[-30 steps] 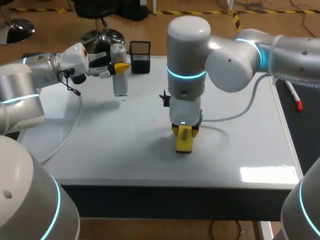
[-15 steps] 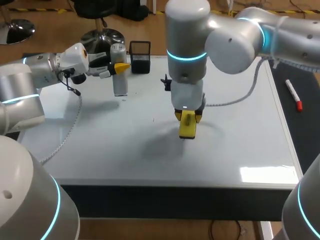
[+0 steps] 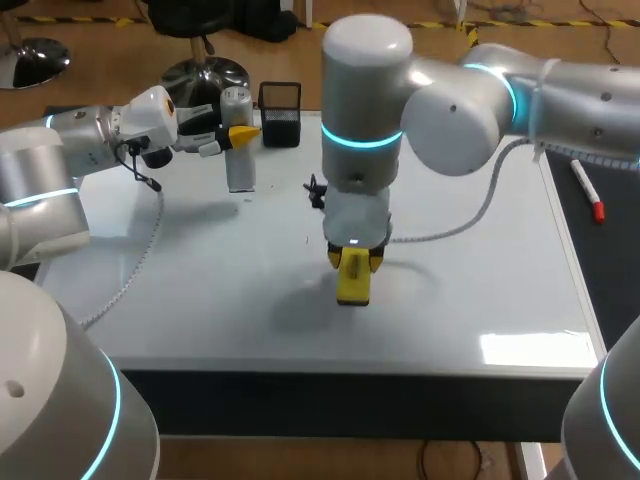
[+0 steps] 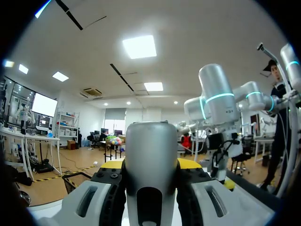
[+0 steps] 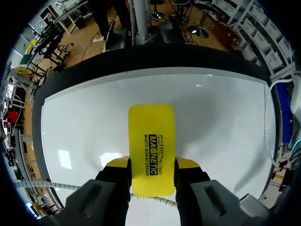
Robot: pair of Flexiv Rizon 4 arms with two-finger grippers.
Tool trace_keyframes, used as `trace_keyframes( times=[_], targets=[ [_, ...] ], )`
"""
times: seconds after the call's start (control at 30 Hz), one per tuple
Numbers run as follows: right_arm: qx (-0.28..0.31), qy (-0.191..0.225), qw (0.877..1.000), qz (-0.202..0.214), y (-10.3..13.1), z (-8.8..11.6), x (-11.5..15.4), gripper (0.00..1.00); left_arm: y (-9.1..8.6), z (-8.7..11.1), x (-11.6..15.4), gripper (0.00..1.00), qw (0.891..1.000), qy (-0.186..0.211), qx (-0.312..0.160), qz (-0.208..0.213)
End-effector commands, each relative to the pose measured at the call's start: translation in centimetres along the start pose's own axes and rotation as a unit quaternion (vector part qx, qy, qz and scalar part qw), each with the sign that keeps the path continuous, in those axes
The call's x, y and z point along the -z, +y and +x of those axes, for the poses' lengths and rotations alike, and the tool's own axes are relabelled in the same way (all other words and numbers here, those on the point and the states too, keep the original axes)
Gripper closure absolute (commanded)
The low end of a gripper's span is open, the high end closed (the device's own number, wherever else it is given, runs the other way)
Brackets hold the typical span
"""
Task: Pick up the inspection probe, press it on each red-marked spot on the whiteboard one by one, put down the probe, pick up the eraser, and wipe off all the red marks.
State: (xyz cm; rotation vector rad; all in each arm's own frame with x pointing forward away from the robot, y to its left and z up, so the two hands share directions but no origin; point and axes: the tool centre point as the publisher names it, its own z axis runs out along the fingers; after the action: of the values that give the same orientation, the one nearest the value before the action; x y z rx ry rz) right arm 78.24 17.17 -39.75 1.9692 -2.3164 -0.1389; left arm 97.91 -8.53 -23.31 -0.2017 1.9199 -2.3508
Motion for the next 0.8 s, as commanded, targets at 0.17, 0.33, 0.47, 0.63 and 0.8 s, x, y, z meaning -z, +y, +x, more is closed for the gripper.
trace_keyframes(
  times=[0.17, 0.33, 0.47, 0.63, 0.8],
  targets=[
    [0.002, -0.002, 1.000, -0.022, -0.4, -0.8, -4.1, 1.00, 0.0, 0.0, -0.1, 1.00, 1.000, 0.000, -0.001, 0.001],
    [-0.002, -0.001, 1.000, -0.028, -0.7, 0.1, -4.6, 1.00, 0.0, 0.0, -0.1, 1.00, 1.000, 0.000, -0.001, 0.001],
    [-0.007, 0.000, 1.000, -0.029, -0.9, 0.9, -4.7, 1.00, 0.0, 0.0, -0.1, 1.00, 1.000, 0.000, -0.001, 0.001],
    [-0.014, 0.002, 0.999, -0.030, -1.0, 1.8, -4.9, 1.00, 0.0, 0.0, -0.1, 1.00, 1.000, 0.000, -0.001, 0.001],
    [-0.020, 0.006, 0.999, -0.034, -1.0, 2.6, -5.1, 1.00, 0.0, 0.0, -0.1, 1.00, 1.000, 0.000, -0.001, 0.001]
  ],
)
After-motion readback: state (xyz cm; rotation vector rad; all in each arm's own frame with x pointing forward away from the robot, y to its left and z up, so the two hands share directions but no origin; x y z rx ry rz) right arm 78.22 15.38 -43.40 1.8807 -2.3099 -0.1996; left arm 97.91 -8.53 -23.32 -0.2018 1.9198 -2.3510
